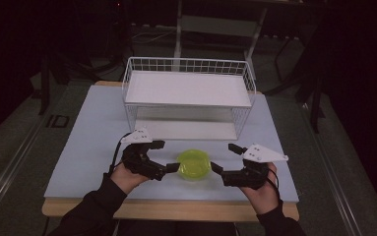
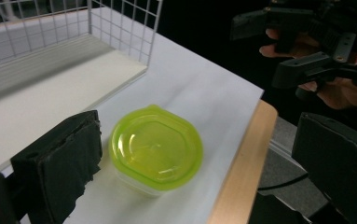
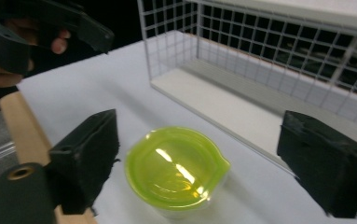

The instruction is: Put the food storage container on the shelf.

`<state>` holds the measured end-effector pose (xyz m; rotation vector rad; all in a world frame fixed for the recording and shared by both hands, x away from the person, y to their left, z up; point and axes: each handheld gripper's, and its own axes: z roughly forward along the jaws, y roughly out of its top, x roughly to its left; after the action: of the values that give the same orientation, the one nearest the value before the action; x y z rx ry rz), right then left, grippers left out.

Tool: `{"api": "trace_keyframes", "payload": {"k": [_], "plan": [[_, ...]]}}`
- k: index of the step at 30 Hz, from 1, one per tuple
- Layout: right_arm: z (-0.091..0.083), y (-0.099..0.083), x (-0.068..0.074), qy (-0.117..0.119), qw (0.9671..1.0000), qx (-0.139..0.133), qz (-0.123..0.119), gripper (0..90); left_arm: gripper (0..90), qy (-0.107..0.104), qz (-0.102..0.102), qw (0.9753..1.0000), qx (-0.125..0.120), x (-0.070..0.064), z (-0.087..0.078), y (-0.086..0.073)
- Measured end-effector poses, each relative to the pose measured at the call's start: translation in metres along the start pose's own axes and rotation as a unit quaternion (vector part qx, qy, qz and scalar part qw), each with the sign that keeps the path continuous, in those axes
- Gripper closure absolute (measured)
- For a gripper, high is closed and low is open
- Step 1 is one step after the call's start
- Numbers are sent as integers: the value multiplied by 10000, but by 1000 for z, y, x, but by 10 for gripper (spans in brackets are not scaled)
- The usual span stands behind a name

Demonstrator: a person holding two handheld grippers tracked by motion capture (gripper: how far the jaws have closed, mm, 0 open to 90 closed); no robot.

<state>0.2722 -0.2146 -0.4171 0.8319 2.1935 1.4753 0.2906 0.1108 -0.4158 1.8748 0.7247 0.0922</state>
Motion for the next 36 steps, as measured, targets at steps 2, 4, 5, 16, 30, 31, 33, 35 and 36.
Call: {"api": "trace_keyframes", "payload": {"k": [2,4,5,16,30,31,33,35,36], "plan": [[5,-1,-4,-67,9999,83,104,143,25,-17,-54,10000,44,3,5,1],[10,0,-9,-42,9997,123,223,144,25,2,-106,9999,56,5,10,2],[10,0,-9,-42,9997,123,223,144,25,2,-106,9999,56,5,10,2],[37,-7,-18,32,9937,723,860,330,246,181,-951,9947,334,24,34,-7],[60,-27,-38,-84,9706,1502,1876,407,407,531,-1933,9764,804,32,58,-41],[63,-29,-40,-87,9671,1570,1999,417,428,527,-1957,9758,824,33,58,-42],[65,-30,-41,-87,9654,1613,2049,420,437,491,-2039,9739,863,33,60,-45],[70,-32,-41,-113,9626,1706,2102,425,463,514,-2097,9722,902,33,62,-47],[70,-32,-41,-113,9626,1706,2102,425,463,463,-2133,9716,910,34,62,-48]]}}
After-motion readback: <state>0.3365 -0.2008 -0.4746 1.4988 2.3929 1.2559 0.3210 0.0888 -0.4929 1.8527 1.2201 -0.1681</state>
